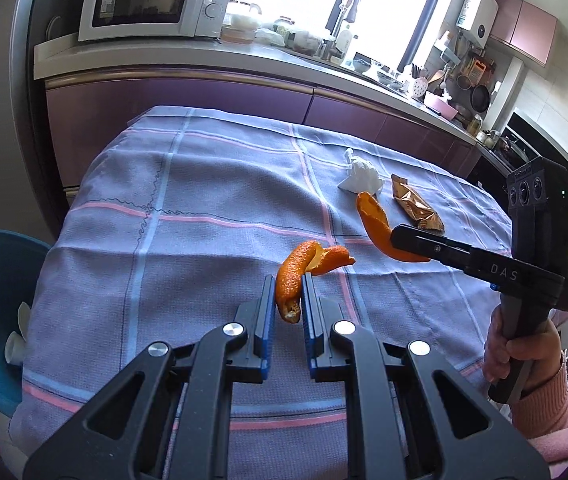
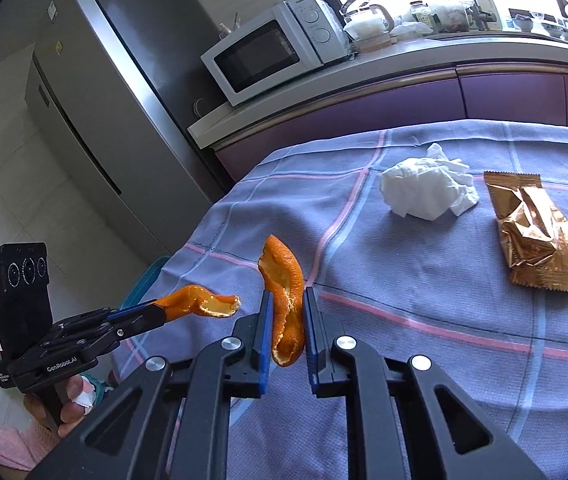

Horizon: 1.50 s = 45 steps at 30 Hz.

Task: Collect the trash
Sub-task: 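Carry both orange peels to the teal bin and lower them in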

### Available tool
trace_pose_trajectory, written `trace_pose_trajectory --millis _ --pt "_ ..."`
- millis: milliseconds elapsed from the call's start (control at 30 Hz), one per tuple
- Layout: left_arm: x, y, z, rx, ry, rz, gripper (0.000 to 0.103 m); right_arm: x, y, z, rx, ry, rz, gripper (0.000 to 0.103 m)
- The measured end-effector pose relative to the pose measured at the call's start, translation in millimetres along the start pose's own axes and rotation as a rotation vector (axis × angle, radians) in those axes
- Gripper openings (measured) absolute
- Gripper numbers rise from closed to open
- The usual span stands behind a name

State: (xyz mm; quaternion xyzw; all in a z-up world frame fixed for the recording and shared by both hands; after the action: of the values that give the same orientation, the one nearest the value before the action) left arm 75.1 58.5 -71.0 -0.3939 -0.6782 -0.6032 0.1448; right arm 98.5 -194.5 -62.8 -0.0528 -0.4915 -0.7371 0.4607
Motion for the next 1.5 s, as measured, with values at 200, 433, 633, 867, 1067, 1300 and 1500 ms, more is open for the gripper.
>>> trace_pose_trajectory --millis 200,433,633,867,1067,1300,1500 --pt "13 -2 16 0.027 0.023 -0.016 0.013 -14 -2 17 0.022 0.028 0.027 0.013" --pt "22 -4 32 0.061 0.049 -0.025 0.013 -27 -1 34 0.049 0.056 0.046 0.013" --pt "35 -7 47 0.092 0.076 -0.045 0.013 -37 1 45 0.065 0.08 0.066 0.013" --pt "52 -10 69 0.126 0.122 -0.062 0.013 -49 6 62 0.092 0.112 0.084 0.013" --pt "66 -11 87 0.156 0.161 -0.082 0.013 -60 7 75 0.112 0.139 0.103 0.013" --pt "81 -13 111 0.201 0.205 -0.105 0.013 -75 9 96 0.145 0.17 0.127 0.013" --pt "92 -13 133 0.24 0.25 -0.125 0.013 -86 10 114 0.179 0.199 0.145 0.013"
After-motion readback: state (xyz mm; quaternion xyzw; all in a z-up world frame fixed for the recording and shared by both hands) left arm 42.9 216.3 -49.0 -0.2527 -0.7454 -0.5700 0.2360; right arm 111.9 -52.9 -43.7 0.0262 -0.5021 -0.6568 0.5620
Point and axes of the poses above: each gripper's, at about its wrist camera, not at the fingertips, and x roughly against the way its jaws point, z to its left, y to its top, the point moved 2 cm from there along -x, roughly the way its jaws point, and after that the axes turned 4 degrees about y, right-handed, at the moved point
